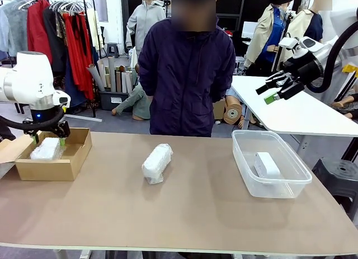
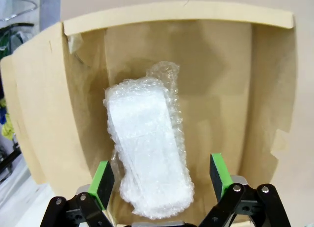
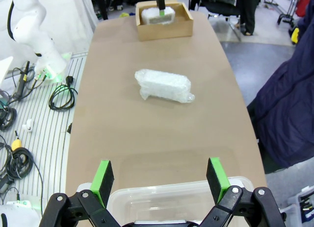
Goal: Separate and place wrapped and unwrapped clocks.
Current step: If the picked Digital clock is wrapped, place it in the Package Box ; if not, place it in the Organizing box, then pick up the Digital clock indicated by the person.
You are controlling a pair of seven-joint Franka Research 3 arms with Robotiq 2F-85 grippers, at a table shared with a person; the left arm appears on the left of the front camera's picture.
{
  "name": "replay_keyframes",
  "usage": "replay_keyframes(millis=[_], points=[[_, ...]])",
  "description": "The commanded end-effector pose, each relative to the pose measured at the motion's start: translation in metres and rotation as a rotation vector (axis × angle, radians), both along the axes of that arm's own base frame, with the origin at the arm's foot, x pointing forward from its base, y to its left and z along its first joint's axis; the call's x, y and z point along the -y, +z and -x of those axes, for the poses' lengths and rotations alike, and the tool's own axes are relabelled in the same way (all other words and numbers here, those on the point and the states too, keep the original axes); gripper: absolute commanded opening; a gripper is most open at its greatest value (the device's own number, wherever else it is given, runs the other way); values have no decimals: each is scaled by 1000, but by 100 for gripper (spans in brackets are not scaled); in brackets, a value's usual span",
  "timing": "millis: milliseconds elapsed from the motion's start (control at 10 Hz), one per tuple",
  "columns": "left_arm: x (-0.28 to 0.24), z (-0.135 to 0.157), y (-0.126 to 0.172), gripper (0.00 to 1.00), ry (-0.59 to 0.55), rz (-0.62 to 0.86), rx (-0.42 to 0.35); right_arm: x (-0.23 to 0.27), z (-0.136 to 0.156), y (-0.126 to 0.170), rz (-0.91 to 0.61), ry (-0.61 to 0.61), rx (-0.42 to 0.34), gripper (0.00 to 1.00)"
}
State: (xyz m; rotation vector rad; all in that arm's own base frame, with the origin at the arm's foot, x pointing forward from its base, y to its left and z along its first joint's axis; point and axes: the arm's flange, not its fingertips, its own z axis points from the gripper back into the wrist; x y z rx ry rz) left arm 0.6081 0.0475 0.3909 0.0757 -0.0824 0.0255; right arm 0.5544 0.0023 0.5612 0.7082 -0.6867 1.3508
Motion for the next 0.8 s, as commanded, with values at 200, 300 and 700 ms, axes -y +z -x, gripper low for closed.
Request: replay_keyframes(millis=[200,300,700], points=[[5,9,37,100,-34,51,65,0,1,2,0,3,6,100],[6,9,41,100,-32,67,49,0,1,2,0,3,6,100],[6,4,34,100,-9,23,57,0,1,2,0,3,6,100]])
